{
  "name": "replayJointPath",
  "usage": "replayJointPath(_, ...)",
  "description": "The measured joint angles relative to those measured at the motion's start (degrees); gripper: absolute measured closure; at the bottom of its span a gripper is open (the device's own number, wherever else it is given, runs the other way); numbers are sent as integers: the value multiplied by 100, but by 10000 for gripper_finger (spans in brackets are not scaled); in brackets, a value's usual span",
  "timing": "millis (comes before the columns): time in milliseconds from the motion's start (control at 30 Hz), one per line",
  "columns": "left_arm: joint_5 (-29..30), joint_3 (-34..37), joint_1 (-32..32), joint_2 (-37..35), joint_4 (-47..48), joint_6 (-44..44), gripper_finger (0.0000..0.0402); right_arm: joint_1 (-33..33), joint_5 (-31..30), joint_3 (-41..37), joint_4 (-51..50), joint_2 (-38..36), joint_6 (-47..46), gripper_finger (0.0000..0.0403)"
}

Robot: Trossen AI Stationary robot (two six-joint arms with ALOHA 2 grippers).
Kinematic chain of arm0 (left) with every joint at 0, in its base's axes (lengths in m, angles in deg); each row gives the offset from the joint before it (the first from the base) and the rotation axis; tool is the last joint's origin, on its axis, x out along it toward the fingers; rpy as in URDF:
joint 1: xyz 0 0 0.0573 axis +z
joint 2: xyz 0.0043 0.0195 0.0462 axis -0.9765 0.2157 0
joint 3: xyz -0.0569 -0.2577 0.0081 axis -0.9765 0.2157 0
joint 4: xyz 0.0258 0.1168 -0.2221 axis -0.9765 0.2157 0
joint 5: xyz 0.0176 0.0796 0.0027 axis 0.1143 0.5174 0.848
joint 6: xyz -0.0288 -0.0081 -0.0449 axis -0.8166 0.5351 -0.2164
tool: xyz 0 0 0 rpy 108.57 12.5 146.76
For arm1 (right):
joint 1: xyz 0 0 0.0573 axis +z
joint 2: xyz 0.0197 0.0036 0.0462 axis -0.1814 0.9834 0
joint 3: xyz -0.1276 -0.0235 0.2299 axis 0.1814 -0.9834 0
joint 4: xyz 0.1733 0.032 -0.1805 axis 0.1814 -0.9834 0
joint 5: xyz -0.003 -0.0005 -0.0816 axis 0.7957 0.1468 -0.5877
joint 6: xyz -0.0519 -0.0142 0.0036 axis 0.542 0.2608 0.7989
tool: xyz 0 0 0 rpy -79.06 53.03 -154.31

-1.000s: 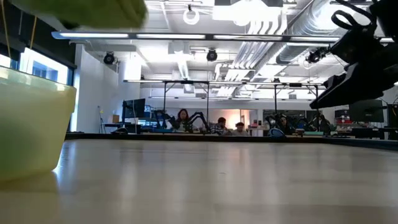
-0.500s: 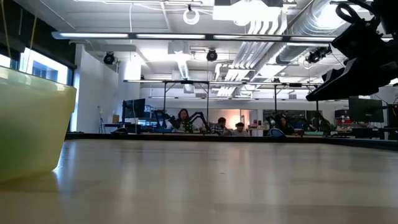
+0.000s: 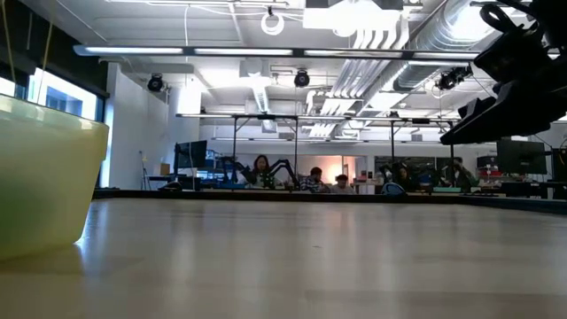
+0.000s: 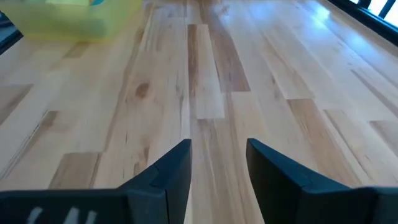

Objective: Roll microfiber towels into tight, uniform cylinder then place into a basket
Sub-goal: Put the light green microfiber towel into the yellow bin

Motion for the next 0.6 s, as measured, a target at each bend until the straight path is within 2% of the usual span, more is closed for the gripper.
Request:
replayJointPath(233,-47,0,48,355,-196,198,381,0,18,0,-18,2,0,258)
replayJointPath(367,-474,-1,196,427,-232,197,377,0,31,0,-48,0,-52,258)
replayJointPath(467,-926,-4,359,454,-238,196,363,0,35,0,-47,0,-145,258)
replayJointPath(600,-1076,-4,529,454,-221,215,329,0,35,0,-48,0,-118,258)
